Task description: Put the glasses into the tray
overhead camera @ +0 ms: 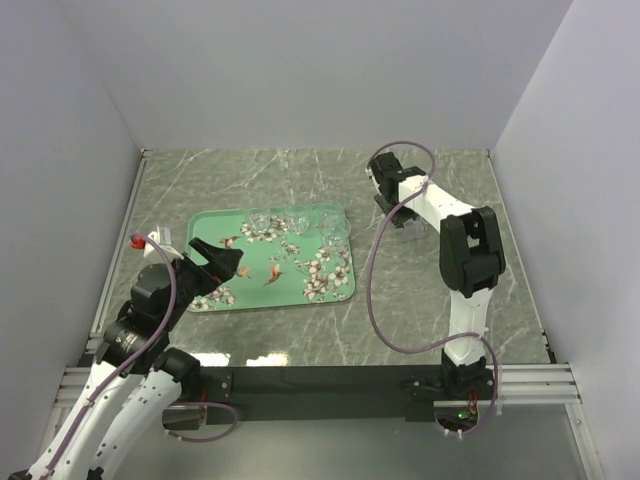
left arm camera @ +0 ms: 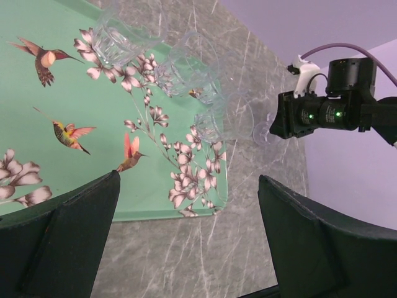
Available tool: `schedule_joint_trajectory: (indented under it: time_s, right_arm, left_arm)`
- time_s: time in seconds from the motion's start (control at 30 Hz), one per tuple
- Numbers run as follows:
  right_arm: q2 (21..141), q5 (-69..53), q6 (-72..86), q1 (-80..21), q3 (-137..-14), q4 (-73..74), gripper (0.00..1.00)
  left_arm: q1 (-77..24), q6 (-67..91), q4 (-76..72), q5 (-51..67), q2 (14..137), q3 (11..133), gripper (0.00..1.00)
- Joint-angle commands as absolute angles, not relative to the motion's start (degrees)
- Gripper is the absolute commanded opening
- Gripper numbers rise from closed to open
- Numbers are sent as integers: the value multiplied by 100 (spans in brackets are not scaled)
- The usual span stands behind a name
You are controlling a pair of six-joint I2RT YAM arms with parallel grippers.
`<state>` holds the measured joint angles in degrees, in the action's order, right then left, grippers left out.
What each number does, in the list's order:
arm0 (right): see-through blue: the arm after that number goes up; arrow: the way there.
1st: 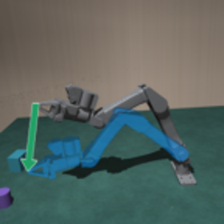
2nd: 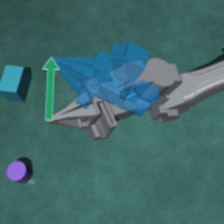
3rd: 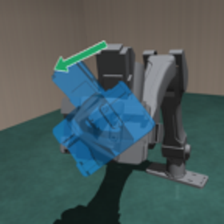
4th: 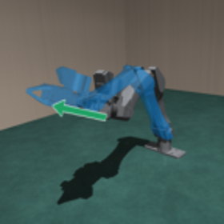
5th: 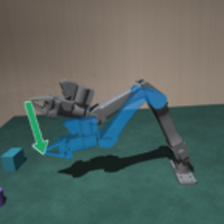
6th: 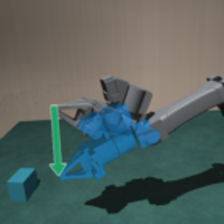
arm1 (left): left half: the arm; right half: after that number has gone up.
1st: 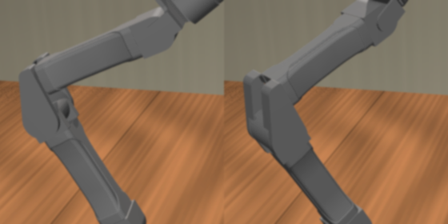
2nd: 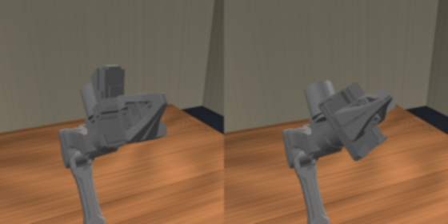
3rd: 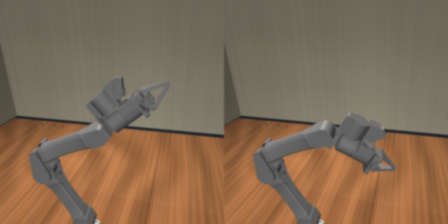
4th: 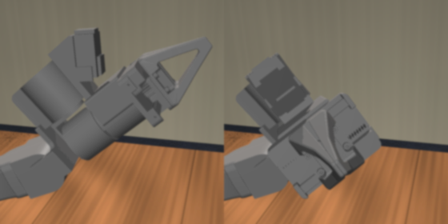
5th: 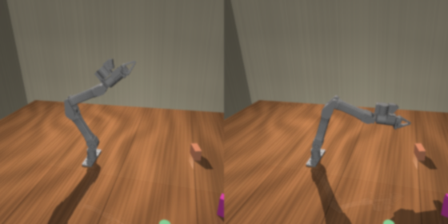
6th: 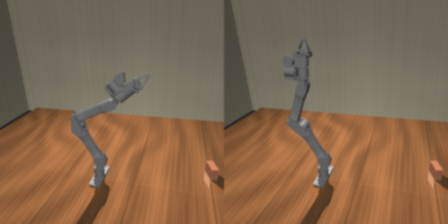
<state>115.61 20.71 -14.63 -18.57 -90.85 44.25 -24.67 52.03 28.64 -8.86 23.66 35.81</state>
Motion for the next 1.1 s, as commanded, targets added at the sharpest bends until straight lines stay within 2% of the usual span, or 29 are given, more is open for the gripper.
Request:
schedule_joint_trajectory:
  time_s: [0.0,0.1,0.37,0.67,0.87,0.97,1.07]
  right_arm:
    - [11250,2575,-1766,-1977,-8860,4105,45]
    - [11215,2803,-1924,-2048,-8702,3885,44]
    - [11206,3164,-2162,-2171,-8446,3446,34]
    - [10829,3305,-2399,-2276,-8113,3094,16]
    - [10547,3182,-2330,-2276,-8121,3173,9]
    - [10468,2911,-2181,-2233,-8173,3278,0]
    - [10381,2559,-1926,-2145,-8323,3568,0]
  left_arm:
    - [-2452,5256,2882,-914,2250,3586,99]
    - [-2452,5265,2918,-940,2180,3577,99]
    - [-2452,5291,3006,-975,2048,3586,99]
    - [-2452,5326,3103,-1011,1907,3586,99]
    - [-2452,5335,3059,-1002,1890,3568,99]
    - [-2452,5326,3050,-984,1899,3586,99]
    - [-2452,5317,3094,-1002,1898,3621,99]
